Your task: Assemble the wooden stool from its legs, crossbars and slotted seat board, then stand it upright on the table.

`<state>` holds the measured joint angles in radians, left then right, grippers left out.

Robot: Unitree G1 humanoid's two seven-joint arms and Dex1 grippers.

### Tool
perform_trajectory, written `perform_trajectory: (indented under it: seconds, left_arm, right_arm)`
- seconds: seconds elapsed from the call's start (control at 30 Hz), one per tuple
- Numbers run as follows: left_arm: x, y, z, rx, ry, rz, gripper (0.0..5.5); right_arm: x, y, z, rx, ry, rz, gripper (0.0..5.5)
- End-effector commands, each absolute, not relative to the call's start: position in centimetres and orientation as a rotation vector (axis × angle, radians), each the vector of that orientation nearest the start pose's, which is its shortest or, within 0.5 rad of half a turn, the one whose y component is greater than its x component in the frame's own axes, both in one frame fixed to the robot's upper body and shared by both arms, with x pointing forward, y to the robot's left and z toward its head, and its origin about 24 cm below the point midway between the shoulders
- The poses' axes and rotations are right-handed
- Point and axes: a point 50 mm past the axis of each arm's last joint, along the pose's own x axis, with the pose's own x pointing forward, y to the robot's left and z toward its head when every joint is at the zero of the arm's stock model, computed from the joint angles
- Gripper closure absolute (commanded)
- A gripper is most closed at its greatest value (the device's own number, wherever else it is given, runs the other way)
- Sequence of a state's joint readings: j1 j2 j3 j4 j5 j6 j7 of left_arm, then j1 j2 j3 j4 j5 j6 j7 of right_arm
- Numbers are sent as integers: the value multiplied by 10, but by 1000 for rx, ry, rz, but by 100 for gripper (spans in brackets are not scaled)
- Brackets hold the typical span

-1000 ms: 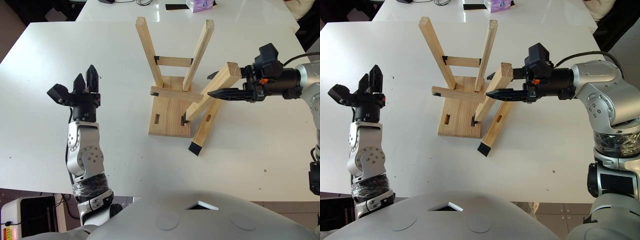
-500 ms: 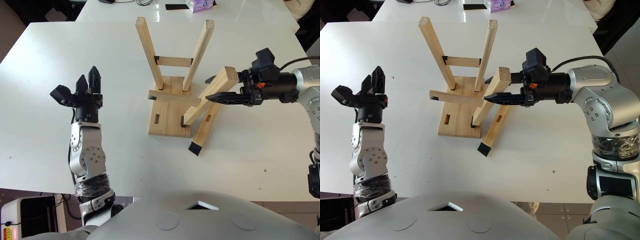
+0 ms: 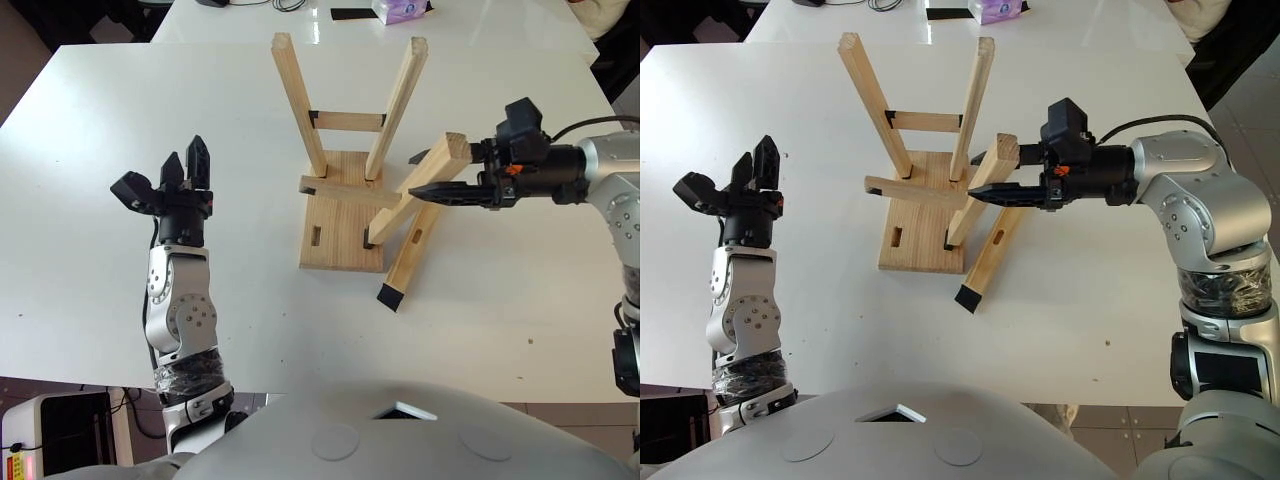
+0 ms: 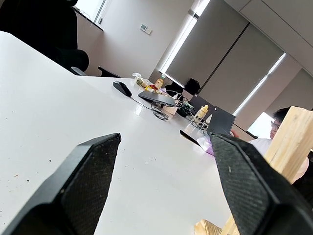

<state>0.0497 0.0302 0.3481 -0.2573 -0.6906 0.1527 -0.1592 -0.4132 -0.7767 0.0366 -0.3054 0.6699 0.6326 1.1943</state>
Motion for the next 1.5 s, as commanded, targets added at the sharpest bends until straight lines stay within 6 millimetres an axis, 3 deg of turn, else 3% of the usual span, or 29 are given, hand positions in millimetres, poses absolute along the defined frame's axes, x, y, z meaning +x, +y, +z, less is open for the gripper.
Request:
perform_trajectory:
  seconds: [0.03, 0.3, 0.43, 0.57, 0.6, 0.7, 0.83, 0.93, 1.13, 1.23, 1.33, 1.5]
  left_arm:
    - [230, 223, 84, -588, -212, 66, 211]
    - [229, 215, 81, -586, -194, 43, 211]
    - [231, 213, 81, -585, -190, 31, 211]
    - [234, 211, 79, -592, -182, 21, 211]
    - [232, 212, 78, -593, -183, 32, 211]
    - [228, 214, 76, -597, -189, 57, 211]
    - [227, 215, 74, -599, -183, 65, 211]
    - [224, 217, 75, -593, -182, 75, 211]
    - [205, 231, 71, -586, -179, 152, 211]
    - [197, 235, 68, -591, -157, 186, 211]
    - [196, 237, 66, -578, -111, 172, 211]
    - [196, 240, 67, -552, -36, 122, 211]
  right_arm:
    - [242, -159, 175, -230, 194, 1466, 348]
    - [239, -156, 126, -313, 408, 1385, 348]
    - [243, -155, 123, -328, 436, 1355, 348]
    - [255, -158, 144, -272, 321, 1306, 348]
    - [260, -158, 156, -243, 255, 1310, 312]
    - [270, -156, 188, -155, 116, 1313, 270]
    - [267, -158, 212, -116, 72, 1306, 214]
    - [258, -173, 216, -136, 112, 1302, 211]
    - [251, -230, 177, -459, 350, 1234, 211]
    - [237, -212, 155, -475, 372, 1346, 211]
    - [209, -182, 135, -397, 370, 1477, 211]
    - [178, -152, 108, -365, 405, 1528, 211]
